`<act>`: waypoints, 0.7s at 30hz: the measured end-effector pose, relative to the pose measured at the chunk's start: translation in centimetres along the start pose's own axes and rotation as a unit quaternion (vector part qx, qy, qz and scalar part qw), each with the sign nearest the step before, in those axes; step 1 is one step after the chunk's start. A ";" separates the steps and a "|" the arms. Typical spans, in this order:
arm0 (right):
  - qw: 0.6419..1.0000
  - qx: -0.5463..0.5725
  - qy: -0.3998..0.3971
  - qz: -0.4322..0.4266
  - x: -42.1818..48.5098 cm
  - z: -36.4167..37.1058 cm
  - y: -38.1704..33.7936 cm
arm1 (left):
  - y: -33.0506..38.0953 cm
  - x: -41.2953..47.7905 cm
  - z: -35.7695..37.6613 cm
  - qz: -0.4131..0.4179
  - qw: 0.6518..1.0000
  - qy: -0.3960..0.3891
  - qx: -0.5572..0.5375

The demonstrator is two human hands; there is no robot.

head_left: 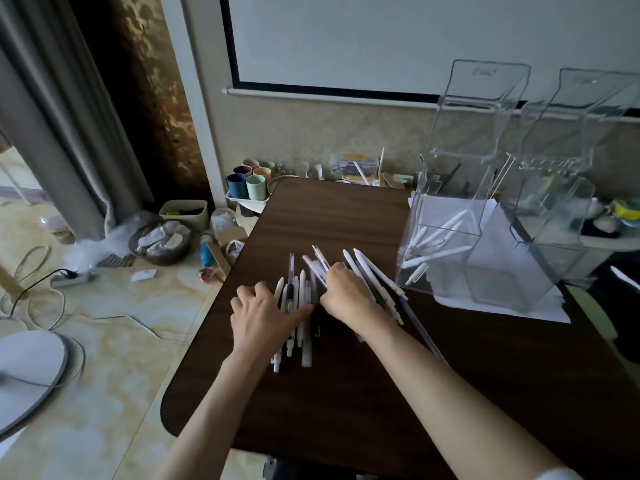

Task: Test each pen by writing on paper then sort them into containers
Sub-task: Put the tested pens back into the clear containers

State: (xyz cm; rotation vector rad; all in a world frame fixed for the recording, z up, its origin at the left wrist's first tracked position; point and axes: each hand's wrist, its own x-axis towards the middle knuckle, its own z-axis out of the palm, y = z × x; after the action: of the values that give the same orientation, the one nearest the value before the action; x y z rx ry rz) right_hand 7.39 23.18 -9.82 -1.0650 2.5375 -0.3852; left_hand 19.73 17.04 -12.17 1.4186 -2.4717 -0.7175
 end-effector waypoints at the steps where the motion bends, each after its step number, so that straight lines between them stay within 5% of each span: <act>1: 1.000 -0.002 0.001 -0.005 0.1 -0.2 0.4 | 0.2 -0.2 -0.1 -0.011 1.000 -0.009 0.021; 5: 0.986 0.162 -0.021 -0.032 -0.2 -1.6 2.5 | 1.2 -0.6 0.4 -0.011 0.999 -0.034 0.032; 8: 0.908 0.410 -0.052 -0.065 -1.4 -2.7 4.4 | 2.1 -0.6 0.9 -0.013 0.998 -0.041 0.054; 11: 0.836 0.534 -0.082 -0.099 -3.3 -4.0 6.2 | 2.9 -0.6 1.3 -0.002 0.998 -0.046 0.045; 17: 0.822 0.528 0.007 -0.214 -6.3 -7.1 7.8 | 5.7 -1.4 3.1 0.020 0.997 -0.017 0.078; 21: 0.820 0.493 0.182 -0.228 -7.2 -11.0 9.4 | 7.5 -1.8 4.3 0.025 0.995 -0.006 0.096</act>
State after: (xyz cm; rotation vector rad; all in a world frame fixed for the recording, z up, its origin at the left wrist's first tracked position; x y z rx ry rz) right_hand 1.49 36.03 -1.91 -1.1551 1.7793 -1.9204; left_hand 13.25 23.07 -11.97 1.4129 -2.6360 -0.4923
